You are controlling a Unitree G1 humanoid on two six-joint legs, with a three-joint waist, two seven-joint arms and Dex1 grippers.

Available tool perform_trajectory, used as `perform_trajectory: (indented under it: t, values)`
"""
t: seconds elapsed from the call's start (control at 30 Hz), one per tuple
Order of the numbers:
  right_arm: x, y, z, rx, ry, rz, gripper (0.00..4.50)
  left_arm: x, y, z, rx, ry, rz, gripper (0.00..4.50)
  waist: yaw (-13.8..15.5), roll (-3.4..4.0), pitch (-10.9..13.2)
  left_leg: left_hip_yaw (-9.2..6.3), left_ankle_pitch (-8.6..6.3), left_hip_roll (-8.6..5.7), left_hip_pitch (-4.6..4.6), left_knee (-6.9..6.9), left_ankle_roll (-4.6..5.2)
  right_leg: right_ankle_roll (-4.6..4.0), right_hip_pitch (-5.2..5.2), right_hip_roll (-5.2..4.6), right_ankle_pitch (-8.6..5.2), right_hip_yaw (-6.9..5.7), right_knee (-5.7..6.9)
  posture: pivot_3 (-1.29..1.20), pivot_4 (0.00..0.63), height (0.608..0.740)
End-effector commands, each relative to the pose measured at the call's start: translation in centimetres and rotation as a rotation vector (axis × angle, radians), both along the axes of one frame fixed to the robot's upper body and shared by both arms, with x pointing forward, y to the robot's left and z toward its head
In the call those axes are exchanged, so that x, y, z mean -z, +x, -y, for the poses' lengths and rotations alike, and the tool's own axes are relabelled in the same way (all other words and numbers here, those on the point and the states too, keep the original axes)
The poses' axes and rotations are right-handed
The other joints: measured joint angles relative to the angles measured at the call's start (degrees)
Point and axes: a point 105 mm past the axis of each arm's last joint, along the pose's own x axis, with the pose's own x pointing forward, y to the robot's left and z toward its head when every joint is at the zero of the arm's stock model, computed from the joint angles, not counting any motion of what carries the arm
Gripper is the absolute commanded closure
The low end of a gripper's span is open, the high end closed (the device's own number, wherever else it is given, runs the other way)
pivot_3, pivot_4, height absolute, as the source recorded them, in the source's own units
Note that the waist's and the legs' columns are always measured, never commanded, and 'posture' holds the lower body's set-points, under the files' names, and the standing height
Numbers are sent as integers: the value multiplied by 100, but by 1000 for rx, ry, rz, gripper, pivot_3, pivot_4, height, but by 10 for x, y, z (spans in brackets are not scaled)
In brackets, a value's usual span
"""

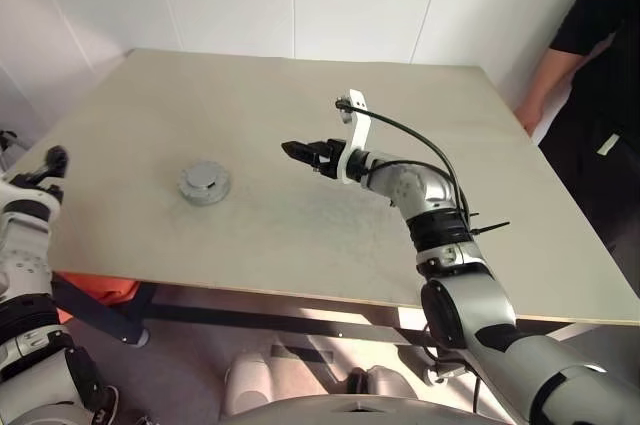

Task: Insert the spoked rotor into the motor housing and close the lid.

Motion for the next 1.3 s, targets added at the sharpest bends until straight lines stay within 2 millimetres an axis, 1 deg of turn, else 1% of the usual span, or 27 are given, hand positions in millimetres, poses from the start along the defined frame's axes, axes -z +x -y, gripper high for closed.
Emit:
perform_trajectory:
  t: [0.03, 0.07, 0.1, 0.13, 0.17, 0.23, 0.3, 0.33, 0.4, 0.47, 0.6, 0.73, 0.83, 0.97, 1.1, 1.3]
  values:
    - [-28, -6, 27, -93, -128, 297, 0, -20, 16, 114, 464, 322, 2, 137, 49, -4, 3, 0, -1, -3, -4, 6, 1, 0, 4, -8, 0, -4, 0, 0, 0, 740]
    - [-25, -10, 41, -138, -157, 277, 0, -19, 14, 139, 564, 380, 12, 137, 49, -3, 4, 6, -3, -5, -7, 10, 6, -1, 11, -20, 0, -11, 4, 0, 0, 740]
    - [-23, -14, 55, -163, -188, 273, 0, -16, 11, 158, 642, 393, 15, 137, 40, -3, 4, 9, -5, -7, -7, 13, 8, -1, 13, -24, 0, -10, 5, 0, 0, 740]
    - [-16, -18, 70, -194, -235, 255, 0, -6, 7, 175, 726, 404, -5, 137, 16, -2, 3, 9, -6, -10, -4, 17, 10, -2, 19, -26, 1, -9, 5, 0, 0, 740]
    - [-6, -23, 85, -211, -289, 239, 0, 7, 2, 187, 792, 416, -40, 137, -8, -3, 1, 10, -6, -11, 3, 18, 12, -2, 23, -28, 1, -7, 7, 0, 0, 740]
    - [19, -31, 104, -234, -371, 181, 0, 28, -3, 198, 857, 416, -98, 137, -102, 9, -5, 11, -8, -4, 11, 13, 15, -3, 24, -15, 0, -1, 11, 0, 0, 740]
    - [37, -36, 112, -247, -431, 149, 0, 39, -5, 203, 891, 409, -122, 137, -262, 14, -6, 11, -6, 10, 10, 1, 13, -14, 9, 16, -7, 13, 20, 0, 0, 740]
    - [42, -37, 114, -245, -449, 141, 0, 42, -6, 205, 904, 405, -128, 137, -328, 15, -5, 11, -2, 20, 3, 1, 6, -22, -6, 21, -11, 15, 30, 0, 0, 740]
    - [42, -34, 115, -216, -435, 140, 0, 46, -3, 206, 909, 407, -137, 137, -433, 25, 0, 11, 2, 31, -4, 0, -1, -32, -28, 32, -13, 16, 44, 0, 0, 740]
    - [41, -31, 111, -201, -422, 148, 0, 48, 0, 205, 906, 409, -138, 137, -466, 42, -1, 12, 2, 30, -3, 1, 0, -38, -31, 32, -11, 18, 47, 0, 0, 740]
    - [42, -32, 105, -205, -419, 159, 0, 49, 5, 210, 914, 421, -136, 137, -429, 44, -4, 14, -2, 19, 12, 14, 9, -38, -22, 23, -10, 13, 44, 0, 0, 740]
    - [42, -30, 105, -198, -421, 163, 0, 49, 7, 215, 916, 415, -130, 137, -365, 44, -3, 14, -11, 9, 5, 22, 25, -39, -19, 11, -10, 14, 36, 0, 0, 740]
    - [43, -29, 104, -194, -424, 163, 0, 54, 8, 215, 899, 428, -145, 137, -347, 44, -3, 14, -15, 10, 6, 20, 32, -39, -19, 13, -10, 13, 34, 0, 0, 740]
    - [49, -30, 100, -180, -433, 163, 0, 57, 1, 221, 911, 404, -141, 137, -321, 44, -3, 14, -15, 10, 6, 17, 33, -38, -20, 14, -10, 12, 30, 0, 0, 740]
    - [47, -31, 94, -179, -409, 171, 0, 56, -1, 217, 904, 408, -143, 137, -313, 45, -3, 14, -15, 11, 7, 17, 33, -38, -20, 14, -10, 12, 32, 0, 0, 740]
    - [42, -25, 89, -159, -391, 183, 0, 49, 0, 208, 877, 420, -139, 137, -313, 45, -3, 14, -15, 11, 9, 17, 32, -38, -20, 14, -11, 13, 33, 0, 0, 740]
